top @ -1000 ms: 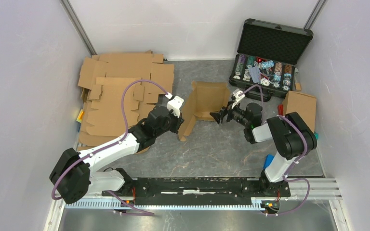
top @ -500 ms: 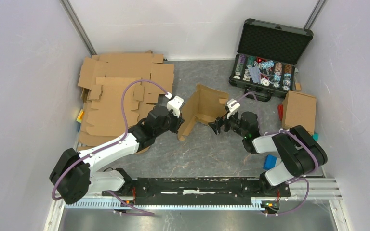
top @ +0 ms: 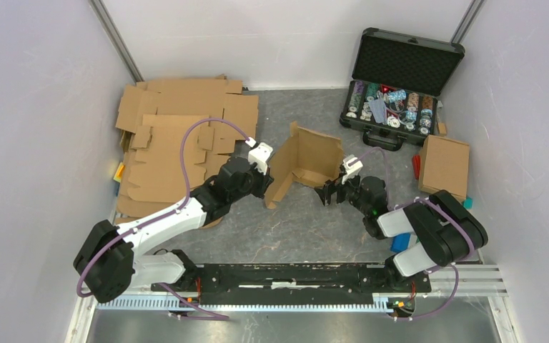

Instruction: Fold the paper box

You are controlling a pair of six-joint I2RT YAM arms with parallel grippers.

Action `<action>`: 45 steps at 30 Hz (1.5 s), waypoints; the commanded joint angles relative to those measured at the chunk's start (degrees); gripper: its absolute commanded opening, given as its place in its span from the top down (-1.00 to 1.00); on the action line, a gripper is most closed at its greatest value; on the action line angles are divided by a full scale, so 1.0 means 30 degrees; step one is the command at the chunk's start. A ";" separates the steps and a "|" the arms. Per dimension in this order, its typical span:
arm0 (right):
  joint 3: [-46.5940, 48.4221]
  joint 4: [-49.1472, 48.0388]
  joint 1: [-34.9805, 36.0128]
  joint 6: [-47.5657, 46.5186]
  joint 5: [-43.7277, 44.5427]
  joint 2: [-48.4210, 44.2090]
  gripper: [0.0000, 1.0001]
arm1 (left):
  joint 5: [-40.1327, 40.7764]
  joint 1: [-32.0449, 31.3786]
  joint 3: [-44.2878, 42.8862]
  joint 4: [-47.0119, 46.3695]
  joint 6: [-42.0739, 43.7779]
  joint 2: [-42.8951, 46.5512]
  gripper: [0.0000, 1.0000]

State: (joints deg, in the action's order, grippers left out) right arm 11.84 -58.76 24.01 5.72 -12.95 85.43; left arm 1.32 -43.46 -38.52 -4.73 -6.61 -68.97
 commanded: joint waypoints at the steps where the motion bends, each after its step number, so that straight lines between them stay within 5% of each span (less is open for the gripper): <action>1: 0.0163 -0.1565 0.0097 0.0342 -0.0550 0.0851 -0.96 | -0.0304 0.0044 -0.0489 -0.0063 -0.0550 0.0219 0.67; 31: 0.2306 0.1792 0.2268 -0.1738 0.3817 0.1734 -0.96 | -0.1682 0.0044 -0.0630 -0.0386 -0.0988 -0.0330 0.66; 45: 0.3115 0.2358 0.2514 -0.1587 0.4963 0.2555 -0.70 | -0.2285 0.0044 -0.0606 -0.0532 -0.1193 -0.0244 0.66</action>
State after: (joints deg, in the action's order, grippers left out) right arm 18.92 -51.33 31.03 1.15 0.75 92.05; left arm -2.13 -43.20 -38.54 -5.23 -8.19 -69.52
